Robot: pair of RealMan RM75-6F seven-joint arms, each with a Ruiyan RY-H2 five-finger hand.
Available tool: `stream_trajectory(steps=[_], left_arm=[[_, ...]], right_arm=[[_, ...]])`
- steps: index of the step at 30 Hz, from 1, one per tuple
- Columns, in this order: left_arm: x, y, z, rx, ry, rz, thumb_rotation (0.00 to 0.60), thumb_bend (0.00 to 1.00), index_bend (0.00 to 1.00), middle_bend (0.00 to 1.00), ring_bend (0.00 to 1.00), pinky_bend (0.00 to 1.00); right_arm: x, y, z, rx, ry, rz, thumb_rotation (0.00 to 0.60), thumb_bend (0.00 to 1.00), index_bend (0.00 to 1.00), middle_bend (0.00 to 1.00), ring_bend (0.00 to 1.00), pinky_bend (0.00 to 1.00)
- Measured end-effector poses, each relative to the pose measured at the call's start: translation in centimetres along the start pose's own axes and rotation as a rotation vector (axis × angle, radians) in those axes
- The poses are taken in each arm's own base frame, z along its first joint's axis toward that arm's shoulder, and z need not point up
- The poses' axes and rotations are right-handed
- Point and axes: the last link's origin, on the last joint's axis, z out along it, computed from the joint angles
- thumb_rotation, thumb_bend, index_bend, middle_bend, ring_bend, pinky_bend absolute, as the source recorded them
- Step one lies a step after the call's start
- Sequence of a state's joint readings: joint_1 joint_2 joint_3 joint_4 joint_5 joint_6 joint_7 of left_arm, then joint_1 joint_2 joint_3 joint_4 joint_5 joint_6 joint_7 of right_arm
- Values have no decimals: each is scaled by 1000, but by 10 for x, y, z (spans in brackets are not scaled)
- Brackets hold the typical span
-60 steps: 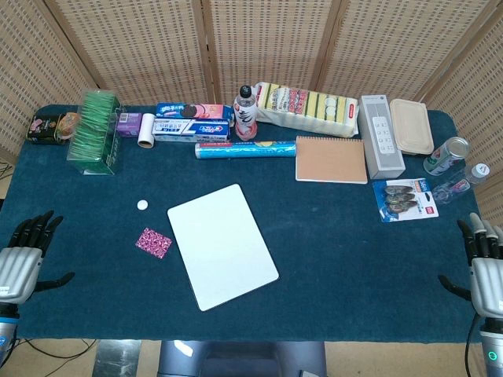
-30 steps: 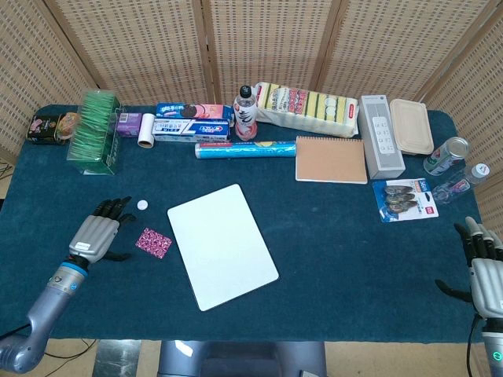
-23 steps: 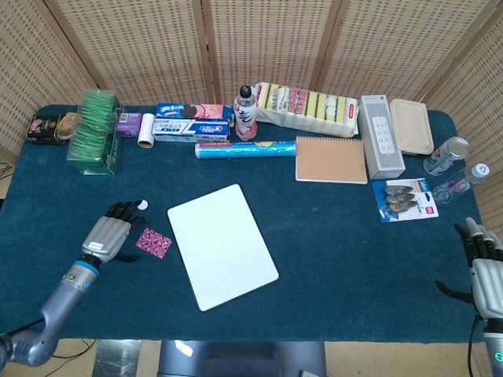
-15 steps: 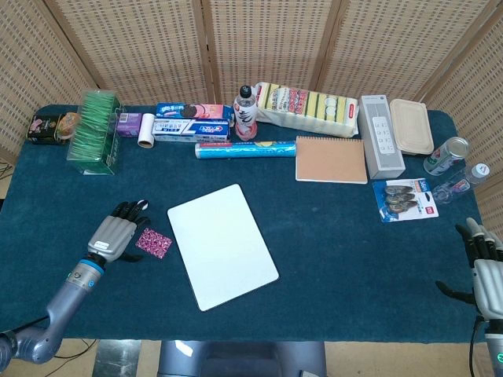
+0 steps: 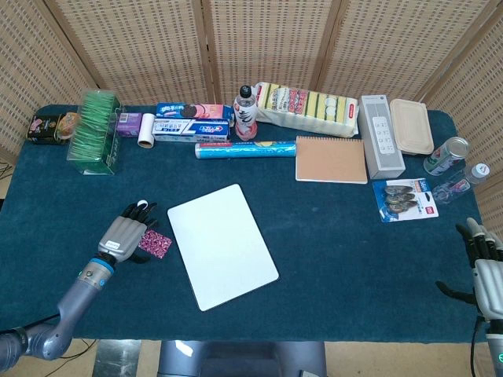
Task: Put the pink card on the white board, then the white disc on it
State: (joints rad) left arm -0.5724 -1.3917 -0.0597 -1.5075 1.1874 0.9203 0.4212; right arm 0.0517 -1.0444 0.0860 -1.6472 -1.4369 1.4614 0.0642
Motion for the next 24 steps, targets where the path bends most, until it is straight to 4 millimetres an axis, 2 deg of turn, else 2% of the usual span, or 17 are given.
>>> stream_trajectory(steps=[9,24], left_arm=[[-3,4,7,6,-24,-2,600,103,268,0,0,47],[-2,4,7,23,-44,-7,600,127,276,0,0,48]], right_arm=[[2,1,0,-2,3,3,600,0,33,0,0,0],[1,1,0,-3,-1,4,600,0,33,0,0,0]])
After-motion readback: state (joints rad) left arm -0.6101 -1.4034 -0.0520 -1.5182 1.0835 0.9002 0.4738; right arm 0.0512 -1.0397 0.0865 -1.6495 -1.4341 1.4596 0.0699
